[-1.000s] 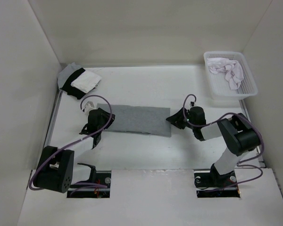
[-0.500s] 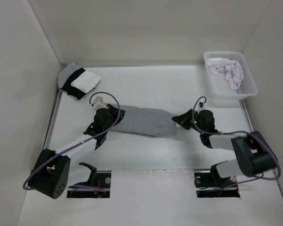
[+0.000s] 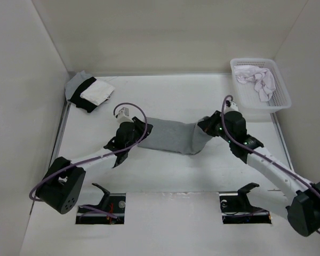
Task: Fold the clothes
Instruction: Fold the tank top
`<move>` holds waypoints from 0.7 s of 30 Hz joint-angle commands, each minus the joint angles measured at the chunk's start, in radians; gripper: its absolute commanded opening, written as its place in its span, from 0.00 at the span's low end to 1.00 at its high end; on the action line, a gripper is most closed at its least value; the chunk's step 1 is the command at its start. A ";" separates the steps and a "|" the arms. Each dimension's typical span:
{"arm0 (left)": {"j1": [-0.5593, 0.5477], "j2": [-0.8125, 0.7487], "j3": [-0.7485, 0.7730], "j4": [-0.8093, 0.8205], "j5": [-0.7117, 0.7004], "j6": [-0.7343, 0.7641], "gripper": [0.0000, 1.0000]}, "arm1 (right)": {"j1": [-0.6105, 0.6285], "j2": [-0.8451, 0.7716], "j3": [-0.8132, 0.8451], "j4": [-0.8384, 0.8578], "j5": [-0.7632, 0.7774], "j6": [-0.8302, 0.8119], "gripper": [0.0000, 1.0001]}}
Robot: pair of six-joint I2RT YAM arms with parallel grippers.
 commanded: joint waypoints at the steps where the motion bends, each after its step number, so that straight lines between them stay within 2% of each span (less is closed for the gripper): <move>1: 0.038 -0.087 0.004 0.053 0.004 -0.005 0.25 | 0.092 0.112 0.164 -0.088 0.097 -0.046 0.01; 6: 0.098 -0.157 -0.032 0.019 0.047 -0.009 0.25 | 0.219 0.372 0.408 -0.169 0.143 -0.017 0.01; 13: 0.223 -0.262 -0.095 -0.003 0.131 -0.024 0.26 | 0.324 0.687 0.739 -0.308 0.180 0.046 0.02; 19: 0.319 -0.291 -0.127 0.000 0.214 -0.043 0.26 | 0.379 0.882 0.923 -0.333 0.177 0.104 0.02; 21: 0.345 -0.297 -0.136 0.002 0.231 -0.043 0.26 | 0.388 0.920 0.943 -0.319 0.194 0.133 0.08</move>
